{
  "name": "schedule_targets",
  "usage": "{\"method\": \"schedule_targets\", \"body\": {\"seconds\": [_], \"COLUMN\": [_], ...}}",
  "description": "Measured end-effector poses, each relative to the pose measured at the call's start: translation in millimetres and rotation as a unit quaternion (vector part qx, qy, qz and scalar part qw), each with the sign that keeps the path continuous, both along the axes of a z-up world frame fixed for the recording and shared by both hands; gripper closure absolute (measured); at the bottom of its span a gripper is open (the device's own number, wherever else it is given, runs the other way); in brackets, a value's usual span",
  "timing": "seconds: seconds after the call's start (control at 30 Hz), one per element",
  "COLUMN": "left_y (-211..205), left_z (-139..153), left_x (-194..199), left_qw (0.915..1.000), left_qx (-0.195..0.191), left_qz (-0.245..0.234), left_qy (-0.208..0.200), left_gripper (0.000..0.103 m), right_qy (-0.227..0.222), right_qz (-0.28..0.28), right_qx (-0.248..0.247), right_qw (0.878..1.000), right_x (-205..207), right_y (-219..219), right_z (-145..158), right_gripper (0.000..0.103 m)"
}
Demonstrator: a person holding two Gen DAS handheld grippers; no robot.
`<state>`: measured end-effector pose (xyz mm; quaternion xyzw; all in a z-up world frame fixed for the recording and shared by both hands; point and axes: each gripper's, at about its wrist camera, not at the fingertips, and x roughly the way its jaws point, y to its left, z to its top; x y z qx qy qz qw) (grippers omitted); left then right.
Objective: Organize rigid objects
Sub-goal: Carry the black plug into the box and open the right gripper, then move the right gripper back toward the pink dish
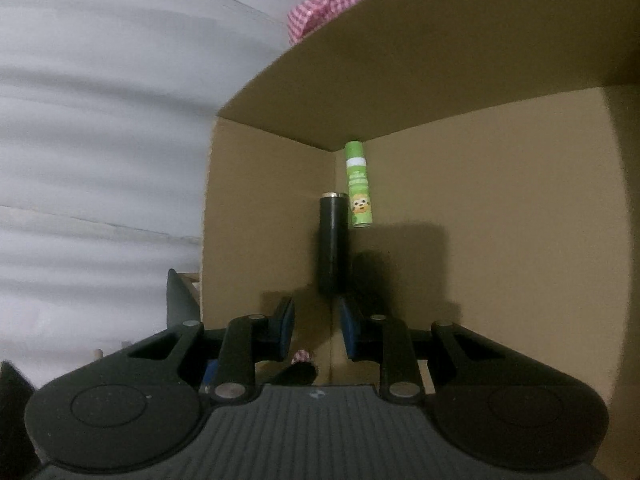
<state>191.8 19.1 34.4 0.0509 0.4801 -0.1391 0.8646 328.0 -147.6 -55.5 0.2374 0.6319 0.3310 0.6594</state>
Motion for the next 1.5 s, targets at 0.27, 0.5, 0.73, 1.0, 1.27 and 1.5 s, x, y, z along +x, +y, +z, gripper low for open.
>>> {"method": "schedule_targets", "body": {"seconds": [0.27,0.5,0.73,1.0,1.27,1.5], "left_y": [9,8,1,-20,-53,-60], "left_z": [19,41,48,11,-45,-72], "left_x": [-20,-62,-104,-127,-135,-125], "left_qw": [0.9988,0.9949,0.9911,0.9932,0.9946,0.9948], "left_qx": [-0.031,-0.059,-0.082,-0.090,-0.053,-0.038], "left_qz": [0.013,0.004,-0.023,-0.047,-0.089,-0.091], "left_qy": [-0.036,-0.081,-0.102,-0.058,-0.003,0.028], "left_gripper": [0.068,0.066,0.055,0.041,0.031,0.031], "right_qy": [-0.037,-0.118,-0.175,-0.205,-0.179,-0.095], "right_qz": [0.002,-0.030,-0.066,-0.104,-0.134,-0.137], "right_qx": [0.016,0.036,0.059,0.051,0.002,0.021], "right_qw": [0.999,0.992,0.981,0.972,0.975,0.986], "right_x": [-21,-64,-140,-221,-260,-261], "right_y": [-3,-41,-91,-141,-148,-140], "right_z": [23,71,108,100,30,-18], "right_gripper": [0.074,0.056,0.054,0.051,0.051,0.051]}}
